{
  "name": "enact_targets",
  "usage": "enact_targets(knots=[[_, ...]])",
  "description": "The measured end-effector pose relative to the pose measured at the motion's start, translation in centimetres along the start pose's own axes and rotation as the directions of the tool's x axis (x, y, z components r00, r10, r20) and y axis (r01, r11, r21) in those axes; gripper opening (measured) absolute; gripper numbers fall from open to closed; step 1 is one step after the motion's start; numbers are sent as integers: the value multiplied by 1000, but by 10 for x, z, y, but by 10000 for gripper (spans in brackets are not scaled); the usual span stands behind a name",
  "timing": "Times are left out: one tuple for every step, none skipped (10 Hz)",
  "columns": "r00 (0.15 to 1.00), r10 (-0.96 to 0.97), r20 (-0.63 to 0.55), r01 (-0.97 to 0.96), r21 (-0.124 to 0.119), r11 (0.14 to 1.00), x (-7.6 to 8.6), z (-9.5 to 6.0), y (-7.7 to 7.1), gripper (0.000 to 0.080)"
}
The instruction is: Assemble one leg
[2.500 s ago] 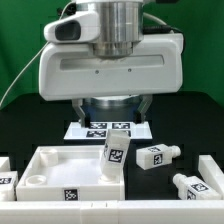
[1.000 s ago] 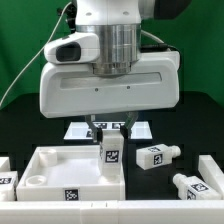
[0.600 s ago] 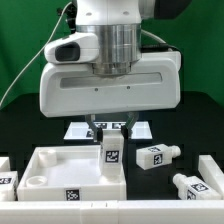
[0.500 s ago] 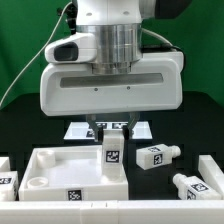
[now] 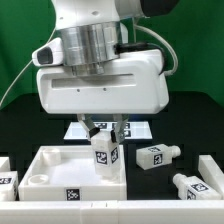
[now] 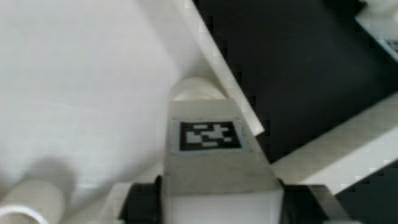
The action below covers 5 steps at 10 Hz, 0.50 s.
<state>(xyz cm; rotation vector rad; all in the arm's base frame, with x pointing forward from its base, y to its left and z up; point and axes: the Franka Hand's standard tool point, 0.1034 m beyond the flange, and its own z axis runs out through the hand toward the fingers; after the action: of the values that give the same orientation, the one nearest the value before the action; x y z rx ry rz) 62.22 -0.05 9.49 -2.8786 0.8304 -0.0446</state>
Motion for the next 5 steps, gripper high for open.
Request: enact_targets(knots=[[995, 104, -5, -104, 3, 995, 0, 0, 0, 282], [978, 211, -4, -211, 4, 978, -1, 0, -1, 282], [942, 335, -1, -335, 3, 942, -3, 1, -4, 282], [903, 430, 0, -430, 3, 903, -5, 2, -7, 282], [864, 503, 1, -503, 3, 864, -6, 2, -10, 282]])
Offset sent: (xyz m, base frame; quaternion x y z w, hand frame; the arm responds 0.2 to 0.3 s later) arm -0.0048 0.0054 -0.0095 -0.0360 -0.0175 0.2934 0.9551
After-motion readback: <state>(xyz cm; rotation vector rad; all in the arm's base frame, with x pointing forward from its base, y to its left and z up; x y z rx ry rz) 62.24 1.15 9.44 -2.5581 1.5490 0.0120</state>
